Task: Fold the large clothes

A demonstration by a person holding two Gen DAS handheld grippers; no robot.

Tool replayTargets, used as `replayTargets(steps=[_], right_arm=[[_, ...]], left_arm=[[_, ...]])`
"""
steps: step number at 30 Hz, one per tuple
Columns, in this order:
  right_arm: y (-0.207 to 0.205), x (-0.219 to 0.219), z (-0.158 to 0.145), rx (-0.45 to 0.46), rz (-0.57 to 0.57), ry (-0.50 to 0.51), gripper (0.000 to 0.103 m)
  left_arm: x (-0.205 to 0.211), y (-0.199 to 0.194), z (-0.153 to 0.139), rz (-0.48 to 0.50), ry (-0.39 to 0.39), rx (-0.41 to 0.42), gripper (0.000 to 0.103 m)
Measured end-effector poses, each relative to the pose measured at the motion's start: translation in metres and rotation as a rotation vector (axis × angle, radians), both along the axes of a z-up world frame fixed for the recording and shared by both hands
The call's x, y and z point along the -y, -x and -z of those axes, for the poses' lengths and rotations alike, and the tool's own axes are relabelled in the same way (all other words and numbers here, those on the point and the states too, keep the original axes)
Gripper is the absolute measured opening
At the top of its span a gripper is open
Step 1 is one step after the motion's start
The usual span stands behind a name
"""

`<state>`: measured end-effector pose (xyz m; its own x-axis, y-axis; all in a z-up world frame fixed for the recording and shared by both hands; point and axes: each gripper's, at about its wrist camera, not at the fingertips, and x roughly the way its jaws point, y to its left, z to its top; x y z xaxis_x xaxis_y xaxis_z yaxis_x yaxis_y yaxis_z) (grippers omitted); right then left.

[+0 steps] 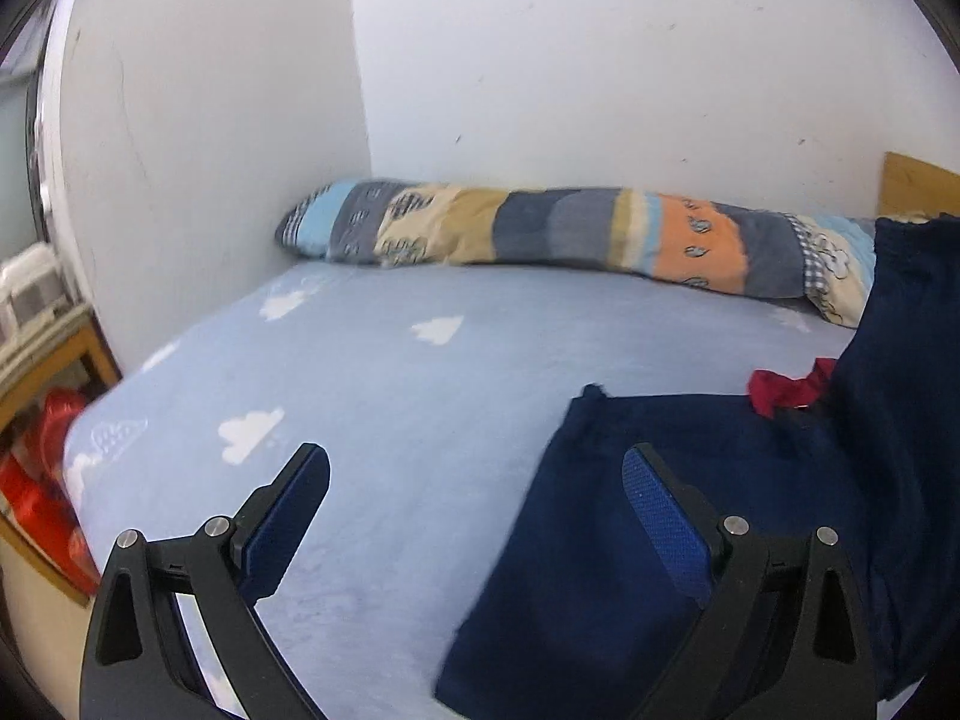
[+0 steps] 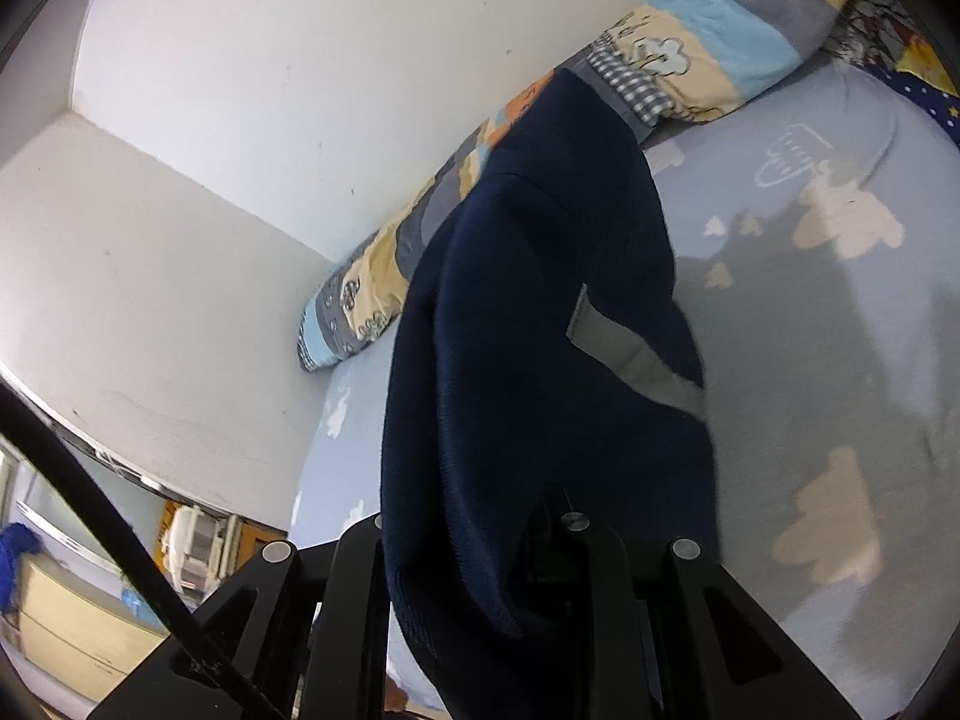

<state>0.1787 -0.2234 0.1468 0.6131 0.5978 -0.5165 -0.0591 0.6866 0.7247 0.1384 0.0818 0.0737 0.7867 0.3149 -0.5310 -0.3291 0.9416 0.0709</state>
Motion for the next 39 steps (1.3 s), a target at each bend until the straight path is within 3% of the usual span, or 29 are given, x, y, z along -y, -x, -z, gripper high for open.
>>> replayTargets(steps=[7,19,23,27,32,36,39], right_arm=[[-0.005,-0.069,0.012,-0.035,-0.015,0.067,0.02],[-0.015,-0.176,0.077,-0.086,-0.019,0.242,0.02],[-0.019,-0.203,0.09,-0.086,-0.018,0.302,0.02],[-0.011,-0.23,0.094,-0.016,-0.011,0.413,0.02],[-0.022,-0.268,0.155,-0.133,-0.147,0.571,0.022],[-0.012,-0.28,0.154,-0.094,-0.154,0.646,0.03],[-0.006,-0.284,0.145,-0.083,-0.165,0.624,0.034]], left_arm=[[-0.048,0.005,-0.005,-0.059,0.078,-0.015,0.098],[-0.132,0.024,-0.008,-0.208,0.183,0.005,0.098],[-0.138,0.022,-0.008,-0.211,0.199,0.009,0.098],[-0.13,0.021,-0.008,-0.188,0.189,0.007,0.098],[-0.124,0.014,-0.004,-0.17,0.178,-0.018,0.098],[-0.123,0.012,-0.003,-0.172,0.176,-0.018,0.098],[-0.125,0.013,-0.003,-0.188,0.19,-0.007,0.098]])
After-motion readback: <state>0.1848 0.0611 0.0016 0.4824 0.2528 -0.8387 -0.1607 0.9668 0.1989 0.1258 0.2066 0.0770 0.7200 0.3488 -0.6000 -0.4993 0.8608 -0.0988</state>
